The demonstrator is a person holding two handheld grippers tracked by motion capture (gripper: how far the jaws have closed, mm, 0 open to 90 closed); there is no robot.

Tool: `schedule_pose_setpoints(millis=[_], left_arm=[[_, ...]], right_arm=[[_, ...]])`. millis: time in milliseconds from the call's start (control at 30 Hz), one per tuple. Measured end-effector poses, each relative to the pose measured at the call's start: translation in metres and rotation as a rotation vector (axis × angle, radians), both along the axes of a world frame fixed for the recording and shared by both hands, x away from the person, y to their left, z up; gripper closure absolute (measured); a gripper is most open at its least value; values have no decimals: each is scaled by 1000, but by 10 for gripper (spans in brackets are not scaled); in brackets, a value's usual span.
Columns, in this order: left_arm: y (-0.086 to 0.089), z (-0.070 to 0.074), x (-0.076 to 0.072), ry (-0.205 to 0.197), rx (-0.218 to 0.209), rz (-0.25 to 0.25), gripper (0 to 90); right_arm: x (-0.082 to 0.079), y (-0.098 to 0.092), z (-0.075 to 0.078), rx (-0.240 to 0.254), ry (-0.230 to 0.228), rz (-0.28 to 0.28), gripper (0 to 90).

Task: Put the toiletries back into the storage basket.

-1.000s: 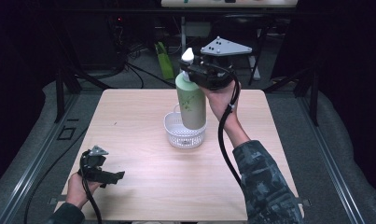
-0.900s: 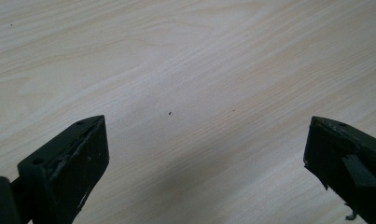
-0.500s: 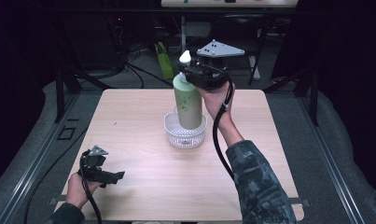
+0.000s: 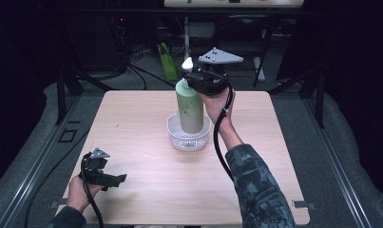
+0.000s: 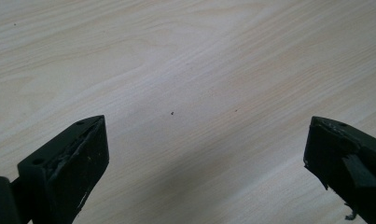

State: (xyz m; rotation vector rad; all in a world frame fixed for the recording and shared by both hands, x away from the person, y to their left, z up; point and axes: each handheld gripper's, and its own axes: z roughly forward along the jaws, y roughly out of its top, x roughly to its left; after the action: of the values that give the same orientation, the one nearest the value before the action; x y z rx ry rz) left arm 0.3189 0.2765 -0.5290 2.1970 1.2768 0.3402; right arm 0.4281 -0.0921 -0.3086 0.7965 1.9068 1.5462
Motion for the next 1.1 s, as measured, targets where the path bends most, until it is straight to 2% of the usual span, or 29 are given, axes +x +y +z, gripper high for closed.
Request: schedule_pose_setpoints(millis=[300, 633, 1100], left_arm=[[0, 0, 0, -2, 0, 0, 0], [-1, 1, 0, -4, 0, -1, 1], [-1, 2, 0, -8, 0, -7, 0]], right_arm=[[3, 1, -10, 9, 1, 4, 677], [6, 6, -25, -17, 9, 3, 677], [11, 8, -49, -23, 41, 3, 676]])
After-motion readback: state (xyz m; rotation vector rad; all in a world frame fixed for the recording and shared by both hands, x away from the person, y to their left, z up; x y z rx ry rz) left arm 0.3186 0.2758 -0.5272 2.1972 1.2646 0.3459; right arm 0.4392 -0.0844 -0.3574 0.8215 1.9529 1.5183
